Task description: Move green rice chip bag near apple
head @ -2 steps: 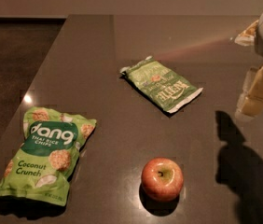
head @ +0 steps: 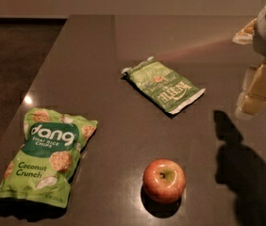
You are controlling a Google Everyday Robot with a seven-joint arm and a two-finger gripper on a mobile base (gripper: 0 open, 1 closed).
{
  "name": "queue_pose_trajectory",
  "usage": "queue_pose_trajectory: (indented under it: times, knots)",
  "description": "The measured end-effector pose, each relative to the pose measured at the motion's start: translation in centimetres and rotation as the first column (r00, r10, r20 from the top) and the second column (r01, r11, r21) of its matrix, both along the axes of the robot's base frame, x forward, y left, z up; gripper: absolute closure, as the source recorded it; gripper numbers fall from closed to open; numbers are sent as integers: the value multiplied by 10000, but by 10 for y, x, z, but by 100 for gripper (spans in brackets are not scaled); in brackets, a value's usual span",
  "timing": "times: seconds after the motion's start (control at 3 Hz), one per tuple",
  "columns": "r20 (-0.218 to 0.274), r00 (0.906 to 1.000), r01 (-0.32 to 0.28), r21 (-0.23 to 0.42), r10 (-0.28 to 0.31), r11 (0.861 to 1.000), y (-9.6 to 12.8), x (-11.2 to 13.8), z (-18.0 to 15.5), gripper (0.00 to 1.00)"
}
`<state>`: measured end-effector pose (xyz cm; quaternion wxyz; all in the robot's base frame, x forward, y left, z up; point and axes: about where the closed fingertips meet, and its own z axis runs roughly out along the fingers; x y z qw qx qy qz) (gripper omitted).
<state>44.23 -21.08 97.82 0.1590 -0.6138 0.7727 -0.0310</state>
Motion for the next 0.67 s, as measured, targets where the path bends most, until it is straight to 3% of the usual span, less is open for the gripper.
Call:
queue_pose_trajectory:
  times: [0.33,0.67]
  knots:
    - [8,9947,-1026,157,1026,9946,30,13,1,0]
    - [-11,9727,-2319,359,2321,9721,79,27,-4,0]
